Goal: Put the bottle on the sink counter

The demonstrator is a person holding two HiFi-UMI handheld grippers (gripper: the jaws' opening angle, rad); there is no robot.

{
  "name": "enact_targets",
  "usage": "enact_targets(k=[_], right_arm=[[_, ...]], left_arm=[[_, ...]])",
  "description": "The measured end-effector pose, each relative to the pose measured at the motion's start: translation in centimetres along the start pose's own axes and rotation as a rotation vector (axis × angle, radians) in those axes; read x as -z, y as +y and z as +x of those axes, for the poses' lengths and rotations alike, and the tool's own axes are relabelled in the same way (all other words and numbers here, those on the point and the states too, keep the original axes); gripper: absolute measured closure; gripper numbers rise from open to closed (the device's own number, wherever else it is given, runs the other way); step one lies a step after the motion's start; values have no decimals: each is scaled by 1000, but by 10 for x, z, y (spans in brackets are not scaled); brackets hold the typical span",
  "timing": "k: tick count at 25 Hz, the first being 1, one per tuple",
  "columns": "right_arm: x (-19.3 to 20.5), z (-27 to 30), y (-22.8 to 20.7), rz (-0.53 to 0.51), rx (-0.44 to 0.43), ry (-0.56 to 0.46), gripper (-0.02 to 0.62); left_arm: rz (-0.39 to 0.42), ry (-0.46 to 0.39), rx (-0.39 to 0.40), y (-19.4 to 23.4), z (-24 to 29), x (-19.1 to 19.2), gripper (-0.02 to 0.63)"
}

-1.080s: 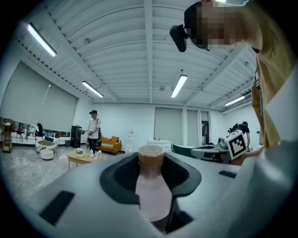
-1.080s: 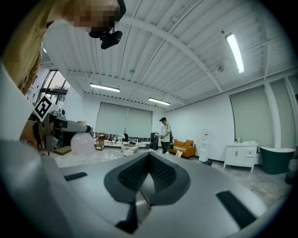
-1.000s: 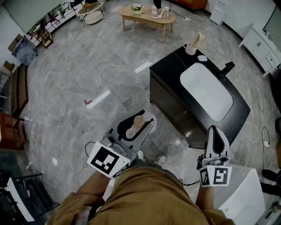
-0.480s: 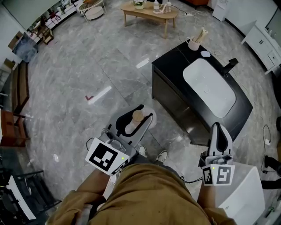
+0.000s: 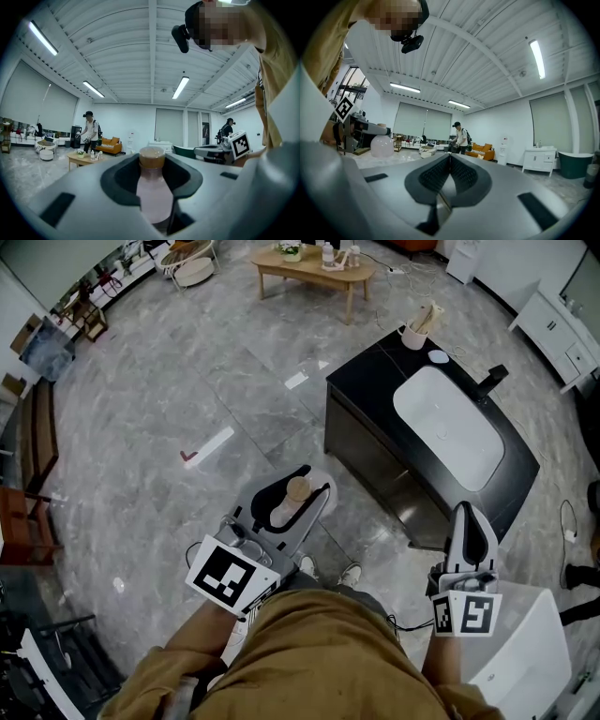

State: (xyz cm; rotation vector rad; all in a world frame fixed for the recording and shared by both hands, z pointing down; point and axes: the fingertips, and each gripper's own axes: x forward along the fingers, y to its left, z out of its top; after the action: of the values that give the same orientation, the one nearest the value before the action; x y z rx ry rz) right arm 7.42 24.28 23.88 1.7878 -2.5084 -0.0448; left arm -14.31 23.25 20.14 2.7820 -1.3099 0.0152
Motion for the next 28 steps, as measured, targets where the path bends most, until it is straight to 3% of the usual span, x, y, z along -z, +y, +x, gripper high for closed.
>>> enact_targets(k=[12, 28], right_arm=[[1, 17, -2, -2, 48, -3, 591], [0, 121, -76, -12, -73, -31, 591]], left_arm=[[31, 18, 48, 23, 16, 5, 477], [49, 34, -30, 50, 116, 4, 477]])
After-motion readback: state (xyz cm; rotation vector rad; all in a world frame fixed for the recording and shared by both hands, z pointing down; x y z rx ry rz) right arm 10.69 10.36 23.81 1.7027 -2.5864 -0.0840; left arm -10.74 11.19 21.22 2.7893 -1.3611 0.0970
